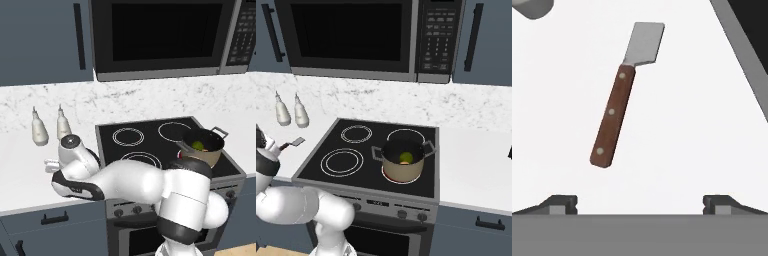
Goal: Put the lime and onion in the pot. Retrieve the spatula and lightly stir the vegetables in the pot.
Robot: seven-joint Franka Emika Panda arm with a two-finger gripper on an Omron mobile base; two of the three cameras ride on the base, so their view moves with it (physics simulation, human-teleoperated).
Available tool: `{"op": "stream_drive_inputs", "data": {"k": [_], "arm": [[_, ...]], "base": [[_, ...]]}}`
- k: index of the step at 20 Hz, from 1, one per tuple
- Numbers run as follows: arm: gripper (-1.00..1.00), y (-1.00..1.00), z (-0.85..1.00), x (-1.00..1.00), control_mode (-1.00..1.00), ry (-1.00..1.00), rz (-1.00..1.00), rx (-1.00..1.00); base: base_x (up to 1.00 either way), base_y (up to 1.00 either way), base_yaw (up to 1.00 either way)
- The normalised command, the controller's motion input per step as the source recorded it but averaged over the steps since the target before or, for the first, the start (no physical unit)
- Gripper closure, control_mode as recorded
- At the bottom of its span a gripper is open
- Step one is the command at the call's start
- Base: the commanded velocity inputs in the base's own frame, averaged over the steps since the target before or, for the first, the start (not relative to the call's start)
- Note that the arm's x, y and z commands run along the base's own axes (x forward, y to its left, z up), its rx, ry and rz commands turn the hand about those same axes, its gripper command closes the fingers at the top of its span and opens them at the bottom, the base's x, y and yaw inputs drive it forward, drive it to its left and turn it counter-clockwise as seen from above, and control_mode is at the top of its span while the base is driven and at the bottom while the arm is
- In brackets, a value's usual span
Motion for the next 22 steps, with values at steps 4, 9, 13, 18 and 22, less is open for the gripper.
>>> {"op": "stream_drive_inputs", "data": {"k": [4,9,13,18,22], "arm": [[-1.0,0.18,-0.27,0.28,-1.0,0.02,0.0,0.0],[-1.0,0.3,-0.28,0.24,-1.0,0.03,0.0,-0.01],[-1.0,0.23,-0.19,0.23,-1.0,0.03,0.0,0.0],[-1.0,0.22,-0.22,0.22,-1.0,0.03,0.0,-0.01],[-1.0,0.1,-0.3,0.16,-1.0,0.03,0.0,-0.02]], "base": [[0.0,0.0,0.0],[0.0,0.0,0.0],[0.0,0.0,0.0],[0.0,0.0,0.0],[0.0,0.0,0.0]]}}
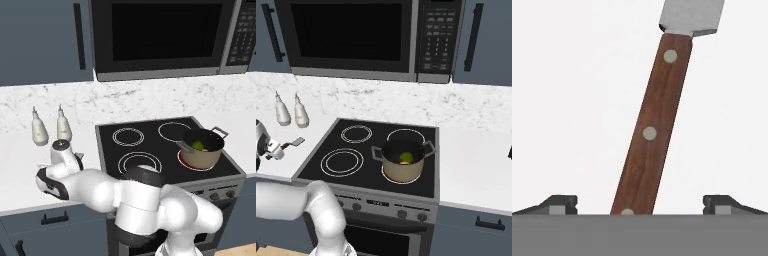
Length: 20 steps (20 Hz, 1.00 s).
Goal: Put the lime and onion in the pot. Retrieve the spatula and lightly stir the vegetables in the pot.
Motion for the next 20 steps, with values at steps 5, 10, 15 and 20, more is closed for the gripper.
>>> {"op": "stream_drive_inputs", "data": {"k": [5,10,15,20], "arm": [[-1.0,0.0,-0.36,0.06,-1.0,0.0,0.0,-0.03],[1.0,0.0,-0.46,0.0,-1.0,0.0,0.0,-0.06],[1.0,0.0,-0.31,-0.12,-1.0,-0.01,-0.01,-0.02],[1.0,0.0,-0.04,-0.24,-1.0,-0.03,-0.01,0.0]], "base": [[0.0,0.0,0.0],[0.0,0.0,0.0],[0.0,0.0,0.0],[0.0,0.0,0.0]]}}
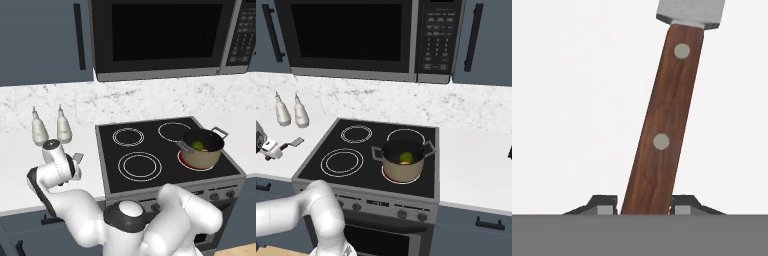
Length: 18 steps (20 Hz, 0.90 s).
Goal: Put the lime and onion in the pot. Retrieve the spatula and lightly stir the vegetables in the pot.
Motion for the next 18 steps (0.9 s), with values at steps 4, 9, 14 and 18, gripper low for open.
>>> {"op": "stream_drive_inputs", "data": {"k": [4,9,14,18], "arm": [[1.0,-0.06,0.44,-0.71,-1.0,-0.15,-0.01,0.02],[1.0,-0.37,0.97,-1.0,-1.0,-0.24,-0.06,0.14],[1.0,-0.8,1.0,-0.84,-1.0,-0.06,-0.2,0.34],[1.0,-0.99,1.0,-0.58,-1.0,0.0,-0.3,0.46]], "base": [[0.0,0.0,0.0],[0.0,0.0,0.0],[0.0,0.0,0.0],[0.0,0.0,0.0]]}}
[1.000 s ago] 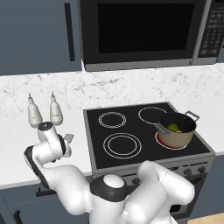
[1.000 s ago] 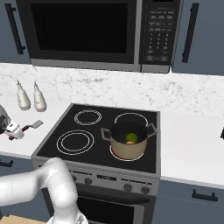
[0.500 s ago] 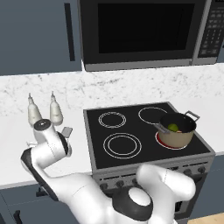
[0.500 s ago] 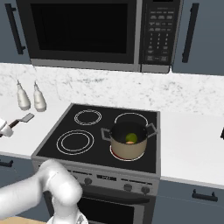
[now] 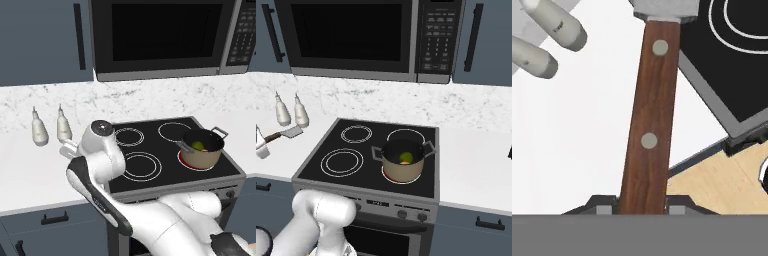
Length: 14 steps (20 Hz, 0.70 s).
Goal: Put the lime and onion in the pot. Retrieve the spatula and lightly stir the vegetables in the pot.
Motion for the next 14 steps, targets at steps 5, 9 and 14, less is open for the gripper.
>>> {"op": "stream_drive_inputs", "data": {"k": [5,9,14], "arm": [[1.0,-1.0,1.0,-0.46,-1.0,0.0,-0.31,0.48],[1.0,-1.0,1.0,-0.27,-1.0,0.0,-0.32,0.5],[1.0,-1.0,1.0,-0.01,-1.0,0.08,-0.37,0.53]], "base": [[0.0,0.0,0.0],[0.0,0.0,0.0],[0.0,0.0,0.0]]}}
